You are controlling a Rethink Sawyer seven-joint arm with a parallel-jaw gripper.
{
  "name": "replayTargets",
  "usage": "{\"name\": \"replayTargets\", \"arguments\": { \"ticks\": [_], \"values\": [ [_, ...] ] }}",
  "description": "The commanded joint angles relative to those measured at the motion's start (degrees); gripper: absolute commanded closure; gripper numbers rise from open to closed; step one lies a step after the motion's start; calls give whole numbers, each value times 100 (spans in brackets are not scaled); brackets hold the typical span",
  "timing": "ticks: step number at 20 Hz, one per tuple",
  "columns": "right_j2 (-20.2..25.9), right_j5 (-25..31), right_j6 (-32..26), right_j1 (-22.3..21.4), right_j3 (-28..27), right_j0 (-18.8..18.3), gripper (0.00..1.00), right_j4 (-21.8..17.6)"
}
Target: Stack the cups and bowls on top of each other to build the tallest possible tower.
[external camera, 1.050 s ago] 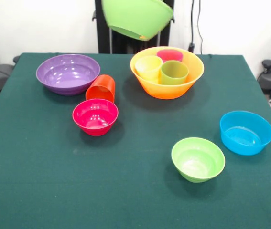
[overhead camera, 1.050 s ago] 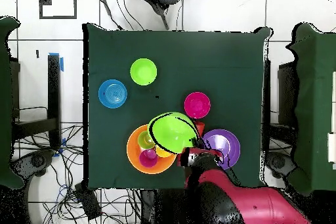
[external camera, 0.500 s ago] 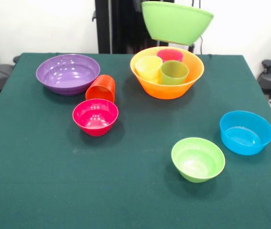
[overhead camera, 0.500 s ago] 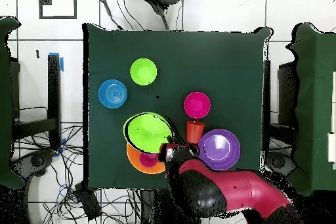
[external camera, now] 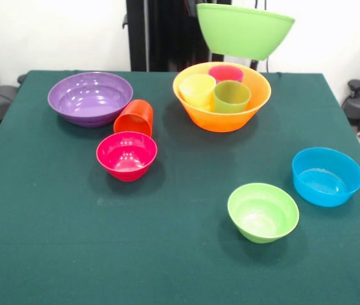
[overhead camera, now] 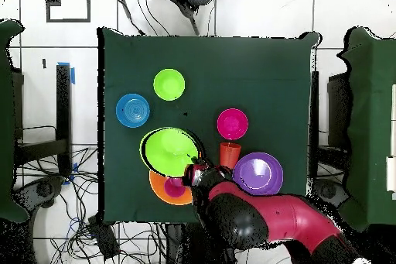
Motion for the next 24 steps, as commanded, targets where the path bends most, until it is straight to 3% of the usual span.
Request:
{"name": "replayTargets", "arguments": {
  "ticks": [1,7,17,20,24],
  "values": [
    [-599,1576,-182,695,-761,428,100,-204],
    [-1037,2535,-428,1257,-1370,808,100,-542],
    [-1415,3218,-410,1881,-2173,1146,100,-935],
    [-1386,3344,-401,1860,-2305,1140,100,-908],
    [-1166,3509,-444,1496,-2286,908,100,-730]
  ]
}}
